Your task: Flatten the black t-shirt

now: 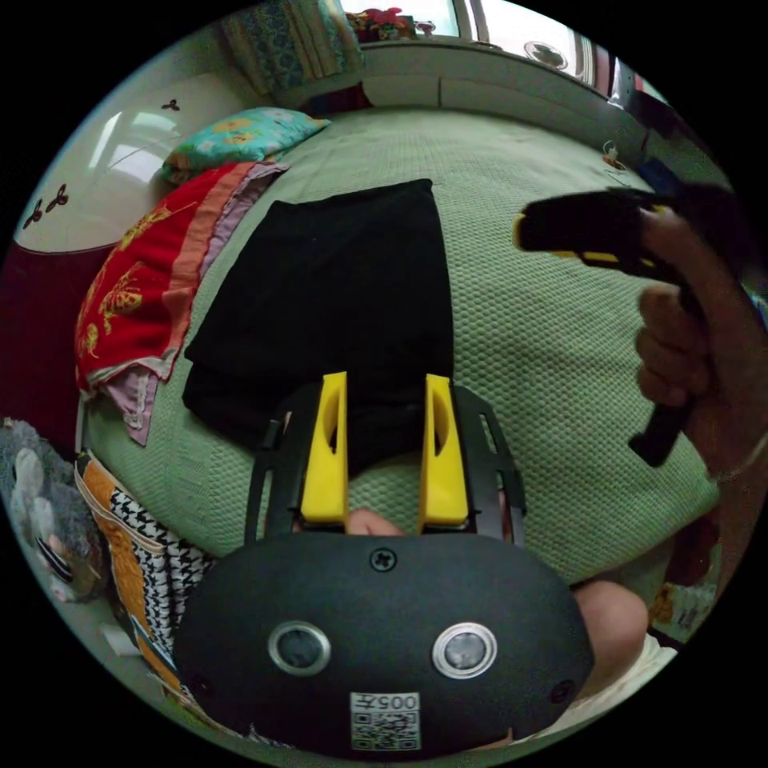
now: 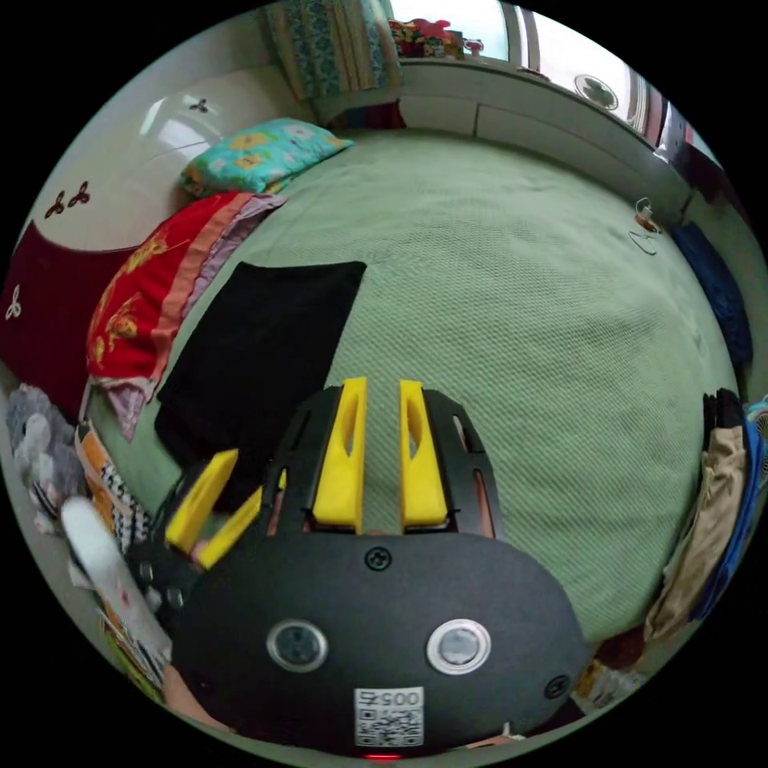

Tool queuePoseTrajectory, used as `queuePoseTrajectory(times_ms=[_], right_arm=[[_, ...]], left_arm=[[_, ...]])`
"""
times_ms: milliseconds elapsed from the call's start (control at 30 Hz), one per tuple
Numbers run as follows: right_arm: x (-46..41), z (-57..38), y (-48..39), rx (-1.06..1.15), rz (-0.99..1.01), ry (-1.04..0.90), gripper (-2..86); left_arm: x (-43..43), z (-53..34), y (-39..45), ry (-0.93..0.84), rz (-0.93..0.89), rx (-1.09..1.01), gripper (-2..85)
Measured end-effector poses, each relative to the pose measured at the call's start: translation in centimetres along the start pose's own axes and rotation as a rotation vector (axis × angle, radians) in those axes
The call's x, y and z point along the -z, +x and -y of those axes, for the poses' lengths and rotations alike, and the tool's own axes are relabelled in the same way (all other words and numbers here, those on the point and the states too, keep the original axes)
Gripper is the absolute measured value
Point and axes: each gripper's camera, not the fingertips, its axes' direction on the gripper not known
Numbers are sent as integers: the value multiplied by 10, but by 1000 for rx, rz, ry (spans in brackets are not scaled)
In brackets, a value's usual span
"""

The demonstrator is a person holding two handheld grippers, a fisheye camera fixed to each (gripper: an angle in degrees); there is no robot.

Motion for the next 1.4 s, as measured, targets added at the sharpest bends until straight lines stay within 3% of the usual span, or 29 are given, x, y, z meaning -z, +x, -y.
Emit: queuePoseTrajectory(times_ms=[333,567,733,867,1033,1233,1400], right_arm=[[-71,63,-57,-132,-136,-6,55],[-99,84,-93,-8,-169,-31,-3],[-114,86,-101,211,-272,-12,-15],[-108,86,-61,144,-201,-31,-13],[-91,81,8,97,-303,-45,-12],[-65,57,152,-53,-430,-94,-12],[-25,11,248,-67,-429,64,-11]], left_arm=[[-21,19,-3,16,-42,12,135],[-25,24,17,46,-34,-17,78],[-25,27,48,45,23,-28,23],[-17,30,88,29,-118,-59,9],[5,32,173,29,-272,-134,5],[36,32,300,22,-445,-199,1],[59,17,371,37,-314,-189,-2]])
